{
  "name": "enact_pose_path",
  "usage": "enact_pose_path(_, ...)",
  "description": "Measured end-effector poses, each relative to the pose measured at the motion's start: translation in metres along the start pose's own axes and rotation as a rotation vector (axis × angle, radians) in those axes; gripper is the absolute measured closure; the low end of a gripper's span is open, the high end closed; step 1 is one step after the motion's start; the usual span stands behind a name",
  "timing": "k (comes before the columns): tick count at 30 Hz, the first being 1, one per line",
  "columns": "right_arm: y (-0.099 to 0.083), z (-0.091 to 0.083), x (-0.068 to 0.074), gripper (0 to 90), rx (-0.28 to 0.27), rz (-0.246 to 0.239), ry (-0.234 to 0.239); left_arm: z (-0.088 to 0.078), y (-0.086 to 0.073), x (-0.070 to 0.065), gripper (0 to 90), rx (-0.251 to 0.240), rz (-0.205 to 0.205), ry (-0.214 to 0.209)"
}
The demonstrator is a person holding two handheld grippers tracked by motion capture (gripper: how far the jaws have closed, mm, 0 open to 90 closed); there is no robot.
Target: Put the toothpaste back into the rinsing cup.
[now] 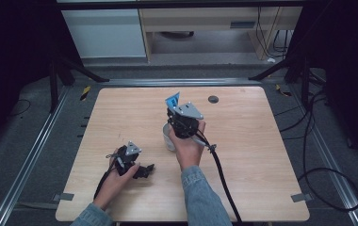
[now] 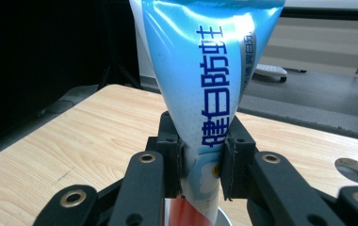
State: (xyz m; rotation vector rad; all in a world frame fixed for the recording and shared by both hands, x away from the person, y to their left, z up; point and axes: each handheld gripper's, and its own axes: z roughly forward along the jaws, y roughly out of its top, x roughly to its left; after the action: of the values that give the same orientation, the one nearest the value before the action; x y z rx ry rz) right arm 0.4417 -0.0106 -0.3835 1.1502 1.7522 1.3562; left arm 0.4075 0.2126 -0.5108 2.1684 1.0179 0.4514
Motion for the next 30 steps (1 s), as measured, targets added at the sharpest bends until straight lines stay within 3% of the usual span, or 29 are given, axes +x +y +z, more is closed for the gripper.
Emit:
enact_pose_path(22, -0.021, 0.007, -0.012, 73.1, 0.027, 0.080, 0.017, 0.000, 0.000, 0.000, 0.0, 0.004, 0.003, -0.002)
enact_pose_path(30, -0.024, 0.009, -0.014, 73.0, 0.037, 0.087, 0.020, 0.000, 0.000, 0.000, 0.0, 0.004, 0.003, -0.002)
